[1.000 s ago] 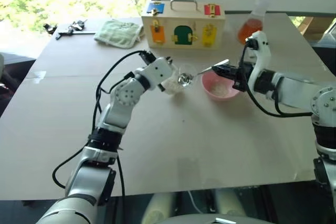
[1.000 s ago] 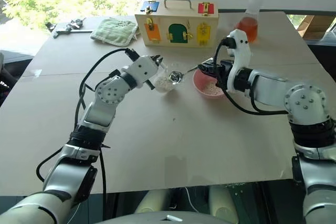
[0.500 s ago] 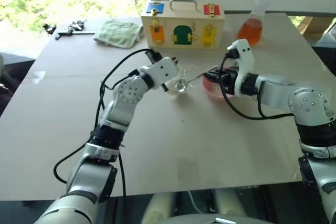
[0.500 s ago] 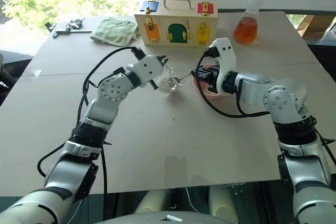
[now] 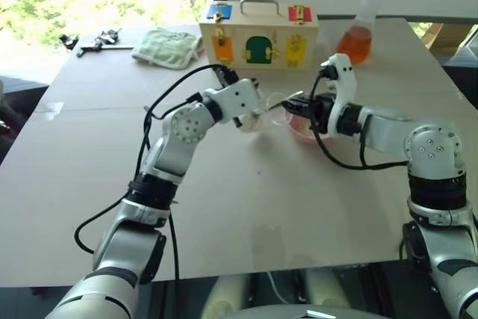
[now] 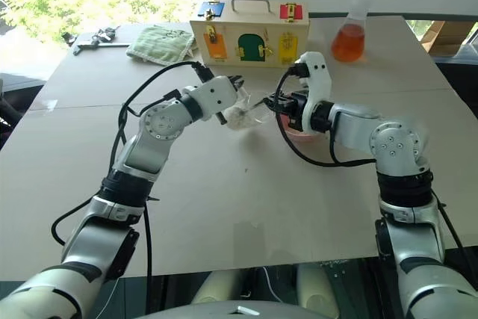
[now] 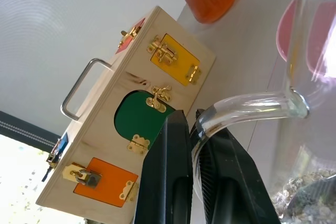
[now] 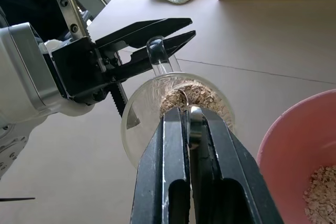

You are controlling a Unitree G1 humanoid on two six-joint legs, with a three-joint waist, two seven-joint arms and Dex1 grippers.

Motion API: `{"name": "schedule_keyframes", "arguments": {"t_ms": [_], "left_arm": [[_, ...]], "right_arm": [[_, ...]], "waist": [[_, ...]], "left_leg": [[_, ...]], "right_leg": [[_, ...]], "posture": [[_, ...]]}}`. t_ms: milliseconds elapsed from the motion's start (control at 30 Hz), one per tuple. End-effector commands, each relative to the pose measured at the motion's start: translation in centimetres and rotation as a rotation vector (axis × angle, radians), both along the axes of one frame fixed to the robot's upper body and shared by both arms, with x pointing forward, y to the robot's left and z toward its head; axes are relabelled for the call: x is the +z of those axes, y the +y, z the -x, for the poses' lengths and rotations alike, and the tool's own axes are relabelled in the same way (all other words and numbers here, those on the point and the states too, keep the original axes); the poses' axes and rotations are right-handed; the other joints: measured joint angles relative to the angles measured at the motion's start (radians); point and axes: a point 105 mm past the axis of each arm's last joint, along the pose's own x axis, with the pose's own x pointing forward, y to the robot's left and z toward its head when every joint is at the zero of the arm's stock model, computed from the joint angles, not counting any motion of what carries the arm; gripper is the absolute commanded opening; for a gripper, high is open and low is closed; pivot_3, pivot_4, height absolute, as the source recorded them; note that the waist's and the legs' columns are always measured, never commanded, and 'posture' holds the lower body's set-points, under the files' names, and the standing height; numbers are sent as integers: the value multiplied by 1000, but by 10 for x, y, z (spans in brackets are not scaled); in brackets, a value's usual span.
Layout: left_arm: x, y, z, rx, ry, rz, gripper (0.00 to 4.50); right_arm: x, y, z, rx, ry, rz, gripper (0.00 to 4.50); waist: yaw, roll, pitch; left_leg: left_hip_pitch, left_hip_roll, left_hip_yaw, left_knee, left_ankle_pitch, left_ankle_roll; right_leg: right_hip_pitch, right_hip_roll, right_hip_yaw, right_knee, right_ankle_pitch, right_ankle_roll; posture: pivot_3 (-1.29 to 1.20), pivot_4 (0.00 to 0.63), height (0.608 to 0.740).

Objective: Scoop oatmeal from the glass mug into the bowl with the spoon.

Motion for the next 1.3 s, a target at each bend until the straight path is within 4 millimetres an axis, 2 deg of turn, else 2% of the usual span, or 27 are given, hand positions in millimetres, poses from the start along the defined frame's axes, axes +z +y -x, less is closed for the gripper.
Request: {"name": "schedule_keyframes", "arguments": {"t_ms": [33, 200, 500, 667, 933, 1300], "left_arm": [[21, -5, 6, -20, -86, 13, 45], [18, -1, 5, -4, -84, 24, 45], [9, 8, 3, 29, -101, 72, 45], [8, 26, -5, 115, -130, 143, 45], [-9, 40, -6, 162, -139, 143, 45], [-9, 55, -3, 199, -186, 160, 45]], "right_arm": [[19, -2, 6, 26, 3, -117, 0], [15, -17, 3, -15, 56, -130, 0], [7, -28, 4, -72, 189, -247, 0], [12, -38, 3, -115, 220, -294, 0], [17, -42, 5, -131, 230, -307, 0], [21, -44, 5, -146, 272, -372, 0]], "waist": [[0, 0, 0], [-1, 0, 0], [-15, 0, 0], [-18, 0, 0], [-20, 0, 0], [-20, 0, 0]], "left_leg": [[0, 0, 0, 0, 0, 0], [0, 0, 0, 1, 0, 0], [0, 0, 0, 6, 0, 0], [1, 0, 1, 9, 0, 0], [0, 0, 2, 9, 0, 0], [0, 0, 2, 9, 0, 0]], "right_leg": [[0, 0, 0, 0, 0, 0], [0, 0, 0, 1, 0, 0], [0, 0, 0, 7, 0, 0], [0, 0, 1, 12, 0, 0], [-1, 0, 2, 13, 0, 0], [-1, 0, 2, 13, 0, 0]], "posture": [[0, 150, 740], [0, 150, 740], [0, 150, 740], [0, 150, 740], [0, 150, 740], [0, 150, 740]]}}
